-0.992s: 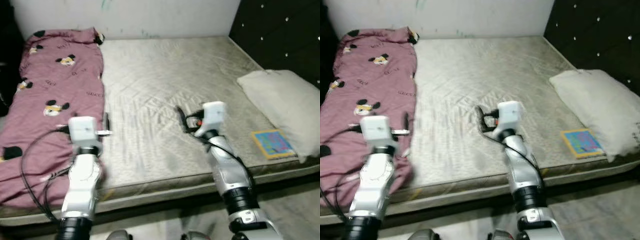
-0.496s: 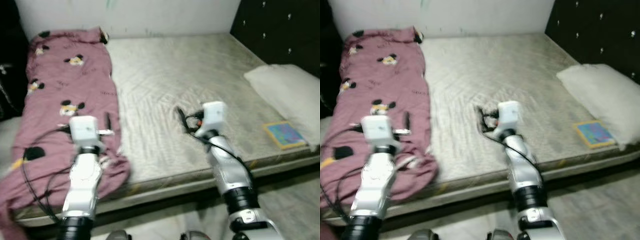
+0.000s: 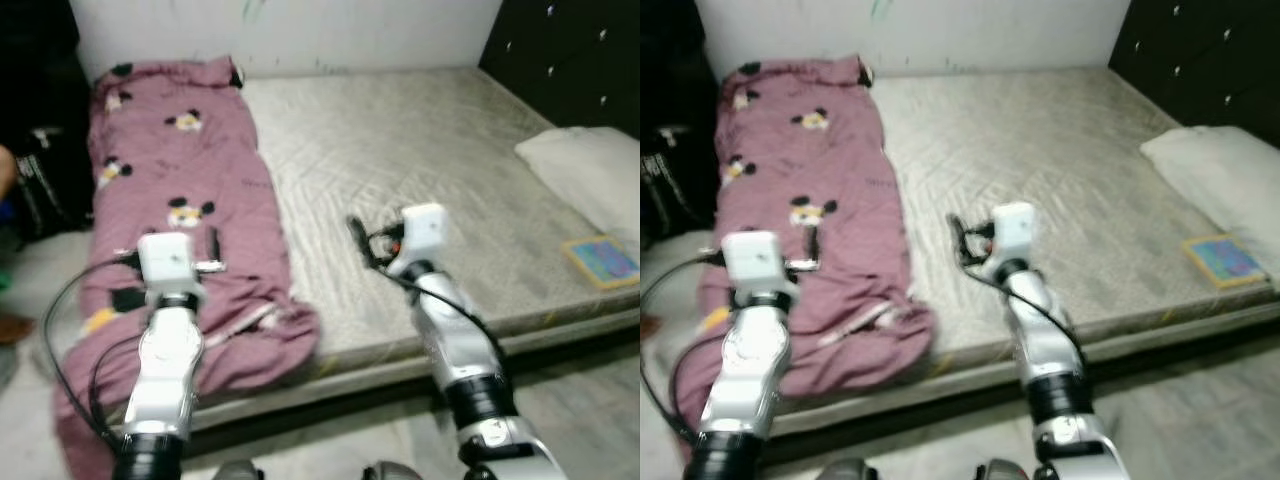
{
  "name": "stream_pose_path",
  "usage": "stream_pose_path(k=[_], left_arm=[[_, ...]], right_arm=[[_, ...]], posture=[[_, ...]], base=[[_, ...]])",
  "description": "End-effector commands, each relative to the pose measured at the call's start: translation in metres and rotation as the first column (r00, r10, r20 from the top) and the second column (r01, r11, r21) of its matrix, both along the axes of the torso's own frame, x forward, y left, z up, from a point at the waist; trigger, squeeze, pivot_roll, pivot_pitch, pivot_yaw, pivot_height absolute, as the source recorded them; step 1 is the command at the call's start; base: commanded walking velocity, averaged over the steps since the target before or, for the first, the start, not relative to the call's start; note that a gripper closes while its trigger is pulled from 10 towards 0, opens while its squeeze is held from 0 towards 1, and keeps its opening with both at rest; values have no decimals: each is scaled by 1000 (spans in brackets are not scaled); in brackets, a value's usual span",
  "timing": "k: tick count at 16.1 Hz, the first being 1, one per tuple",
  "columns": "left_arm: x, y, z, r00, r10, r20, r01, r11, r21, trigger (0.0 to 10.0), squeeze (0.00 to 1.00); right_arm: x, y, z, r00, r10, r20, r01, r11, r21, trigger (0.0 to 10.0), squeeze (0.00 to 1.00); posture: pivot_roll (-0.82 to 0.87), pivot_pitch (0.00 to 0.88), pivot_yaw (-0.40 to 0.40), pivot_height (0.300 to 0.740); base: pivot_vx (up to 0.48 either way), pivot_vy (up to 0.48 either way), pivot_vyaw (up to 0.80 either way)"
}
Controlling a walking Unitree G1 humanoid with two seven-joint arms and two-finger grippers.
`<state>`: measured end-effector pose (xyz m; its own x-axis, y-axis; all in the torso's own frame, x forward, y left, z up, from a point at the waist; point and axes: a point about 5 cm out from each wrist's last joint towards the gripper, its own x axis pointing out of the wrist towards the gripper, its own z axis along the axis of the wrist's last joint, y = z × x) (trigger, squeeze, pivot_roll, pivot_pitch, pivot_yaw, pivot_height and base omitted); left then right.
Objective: Clean up the room
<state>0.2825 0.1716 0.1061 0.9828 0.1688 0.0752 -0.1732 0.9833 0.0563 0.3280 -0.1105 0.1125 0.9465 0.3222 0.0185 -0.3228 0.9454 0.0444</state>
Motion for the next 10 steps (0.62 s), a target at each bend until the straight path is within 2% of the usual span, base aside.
stream_pose_path(k=[1,7,9,10], left_arm=[[2,-10,1,1000,-26,1,26,1000,-11,10000,0],[3,-10,1,1000,-22,-7,22,1000,-11,10000,0],[2,-12,3,999,-41,19,41,999,-14,10000,0],[1,-13,4,999,-46,22,46,999,-6,10000,0]], right_arm=[[1,-14,0,999,-34,-2,34,999,-16,10000,0],[1,-13,-1,1000,-24,-6,24,1000,-19,10000,0],[0,-13,-1,1000,-21,-6,20,1000,-22,10000,0],[0,-13,-1,1000,-20,-7,20,1000,-22,10000,0]], posture=[[-33,0,-13,740],[-32,0,-15,740],[-33,0,-15,740],[-33,0,-15,740]], base=[[0,480,0],[0,480,0],[0,454,0],[0,0,0]])
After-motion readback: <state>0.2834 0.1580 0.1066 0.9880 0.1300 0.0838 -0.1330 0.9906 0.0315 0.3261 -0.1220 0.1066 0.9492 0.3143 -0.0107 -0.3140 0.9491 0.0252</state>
